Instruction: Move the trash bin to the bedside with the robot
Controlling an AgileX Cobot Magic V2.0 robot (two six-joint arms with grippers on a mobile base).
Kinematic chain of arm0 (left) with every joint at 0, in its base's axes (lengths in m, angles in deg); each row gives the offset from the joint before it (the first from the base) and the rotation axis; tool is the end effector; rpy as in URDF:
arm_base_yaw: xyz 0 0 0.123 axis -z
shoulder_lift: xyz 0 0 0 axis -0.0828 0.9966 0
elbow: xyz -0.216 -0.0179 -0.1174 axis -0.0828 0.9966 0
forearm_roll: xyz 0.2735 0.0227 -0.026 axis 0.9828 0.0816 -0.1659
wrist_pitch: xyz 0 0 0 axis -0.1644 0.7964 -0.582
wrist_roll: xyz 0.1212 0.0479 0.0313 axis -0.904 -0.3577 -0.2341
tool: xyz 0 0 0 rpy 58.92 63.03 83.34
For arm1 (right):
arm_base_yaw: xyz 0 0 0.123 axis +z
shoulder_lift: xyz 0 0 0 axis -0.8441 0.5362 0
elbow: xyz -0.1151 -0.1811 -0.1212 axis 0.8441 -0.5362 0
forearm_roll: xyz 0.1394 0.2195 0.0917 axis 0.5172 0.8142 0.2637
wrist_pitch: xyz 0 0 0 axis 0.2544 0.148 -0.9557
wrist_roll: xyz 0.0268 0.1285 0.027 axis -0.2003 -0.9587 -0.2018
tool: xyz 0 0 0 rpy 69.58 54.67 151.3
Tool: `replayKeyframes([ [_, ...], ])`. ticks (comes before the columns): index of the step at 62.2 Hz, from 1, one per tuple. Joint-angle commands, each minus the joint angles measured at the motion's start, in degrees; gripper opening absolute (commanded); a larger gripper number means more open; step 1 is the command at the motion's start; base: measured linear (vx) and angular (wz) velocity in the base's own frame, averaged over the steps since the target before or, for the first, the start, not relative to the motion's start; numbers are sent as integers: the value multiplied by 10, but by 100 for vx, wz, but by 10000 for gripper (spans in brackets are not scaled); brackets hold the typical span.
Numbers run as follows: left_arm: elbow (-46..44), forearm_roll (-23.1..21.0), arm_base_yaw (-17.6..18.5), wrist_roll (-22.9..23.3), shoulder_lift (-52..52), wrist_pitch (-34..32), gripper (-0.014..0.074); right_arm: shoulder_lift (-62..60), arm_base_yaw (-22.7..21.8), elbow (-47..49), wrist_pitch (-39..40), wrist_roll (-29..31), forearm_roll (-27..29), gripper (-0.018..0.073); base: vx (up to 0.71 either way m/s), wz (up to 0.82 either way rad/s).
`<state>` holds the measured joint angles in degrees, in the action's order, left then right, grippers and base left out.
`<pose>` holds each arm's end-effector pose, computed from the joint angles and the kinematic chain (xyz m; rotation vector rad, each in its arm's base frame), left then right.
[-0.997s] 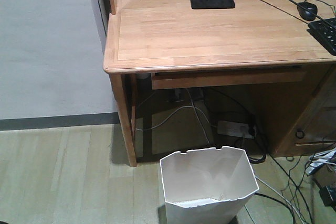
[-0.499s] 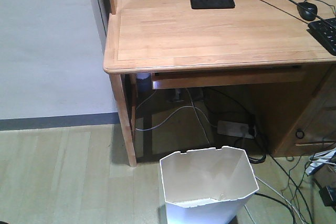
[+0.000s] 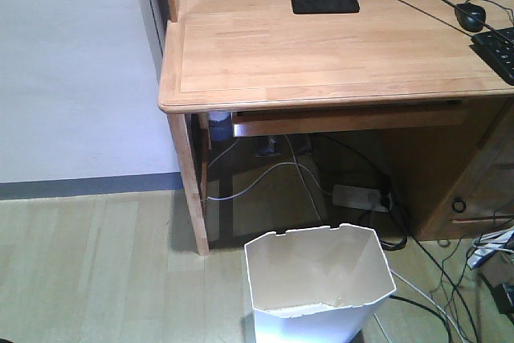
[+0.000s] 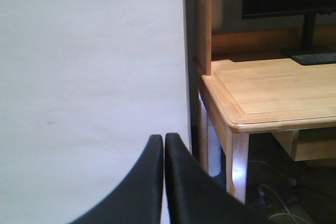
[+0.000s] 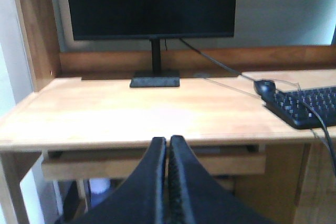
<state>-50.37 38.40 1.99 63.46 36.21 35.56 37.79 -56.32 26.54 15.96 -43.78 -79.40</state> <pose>0.1619 0.0085 0.1924 -0.0555 1.6125 0.0286 0.1630 0.0041 0.1970 0.0186 1.5775 0.0587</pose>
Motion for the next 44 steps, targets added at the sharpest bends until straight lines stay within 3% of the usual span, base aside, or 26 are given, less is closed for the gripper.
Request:
replayKeyframes([
  [1, -12, -3, 1, 3, -4, -42, -6, -7, -4, -1, 67, 4, -7, -9, 0, 0],
  [14, -12, -3, 1, 3, -4, -42, -6, 37, -4, 62, 60, 22, -8, -9, 0, 0],
  [31, -12, -3, 1, 3, -4, -42, -6, 213, -4, 171, 40, 23, -5, -9, 0, 0],
  [44, -12, -3, 1, 3, -4, -42, -6, 293, -4, 182, 66, 20, -3, -9, 0, 0],
])
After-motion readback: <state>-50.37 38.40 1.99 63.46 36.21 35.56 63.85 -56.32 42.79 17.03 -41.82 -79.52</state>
